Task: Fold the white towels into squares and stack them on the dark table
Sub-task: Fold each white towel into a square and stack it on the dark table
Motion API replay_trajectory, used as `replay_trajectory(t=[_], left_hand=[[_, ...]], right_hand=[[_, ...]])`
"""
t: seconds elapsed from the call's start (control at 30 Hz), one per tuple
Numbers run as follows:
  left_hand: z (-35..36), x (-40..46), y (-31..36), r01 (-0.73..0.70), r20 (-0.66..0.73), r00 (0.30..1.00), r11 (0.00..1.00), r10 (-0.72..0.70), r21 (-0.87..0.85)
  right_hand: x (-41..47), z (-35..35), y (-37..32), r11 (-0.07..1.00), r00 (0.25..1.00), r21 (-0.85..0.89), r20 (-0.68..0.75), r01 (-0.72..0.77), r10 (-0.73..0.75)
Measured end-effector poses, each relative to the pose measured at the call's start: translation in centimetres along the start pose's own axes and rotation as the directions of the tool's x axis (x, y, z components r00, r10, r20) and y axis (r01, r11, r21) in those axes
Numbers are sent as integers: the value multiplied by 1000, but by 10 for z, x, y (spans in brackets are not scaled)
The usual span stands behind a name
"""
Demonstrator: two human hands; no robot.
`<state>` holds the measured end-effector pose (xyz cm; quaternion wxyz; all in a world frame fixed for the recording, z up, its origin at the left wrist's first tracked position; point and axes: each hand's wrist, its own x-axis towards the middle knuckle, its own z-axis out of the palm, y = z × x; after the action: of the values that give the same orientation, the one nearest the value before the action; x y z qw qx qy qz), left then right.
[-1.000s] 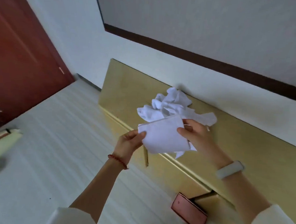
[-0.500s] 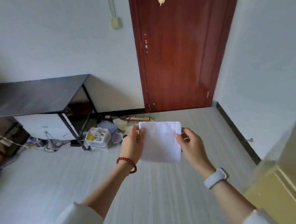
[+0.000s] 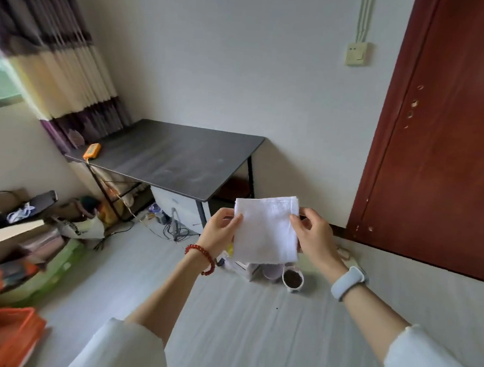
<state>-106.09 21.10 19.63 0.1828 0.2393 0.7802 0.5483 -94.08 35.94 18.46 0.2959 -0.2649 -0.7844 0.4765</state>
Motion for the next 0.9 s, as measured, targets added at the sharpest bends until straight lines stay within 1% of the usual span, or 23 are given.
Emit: replay_trajectory(t=[0.07,0.13,0.23,0.33,0.4,0.5,0.63,0.77,0.9], left_hand=[[-32,37,-10,34,-31,999,999,-34,24],[-65,73,-26,55,-98,994,996,-48,70],[-116,138,-55,75,-203,978,987,-46,139],[-169,212,-83,96,-264,963,981,-49,169],[-207,263,-101,110,-286,956,980,-58,168],[-272,350,-121,141,-264,960,978,-96,154],[-338,456,-136,167,-207,970,968,-128,186],[-361,548,-152,181,-101,981,968,-166,171],[-376,645,-172,187,-23,982,966,-186,181]], right_hand=[[47,41,-5,1000,996,16,93,3,-4],[88,86,-9,1000,983,28,184,2,-7],[149,158,-12,999,957,52,290,-15,0],[210,235,-18,996,920,72,392,-58,25],[251,288,-24,989,889,82,452,-122,72],[316,368,-43,978,845,43,513,-202,152],[394,442,-68,963,833,12,506,-268,225],[469,487,-70,953,853,-23,440,-301,280],[546,536,-54,943,866,-34,387,-331,318]])
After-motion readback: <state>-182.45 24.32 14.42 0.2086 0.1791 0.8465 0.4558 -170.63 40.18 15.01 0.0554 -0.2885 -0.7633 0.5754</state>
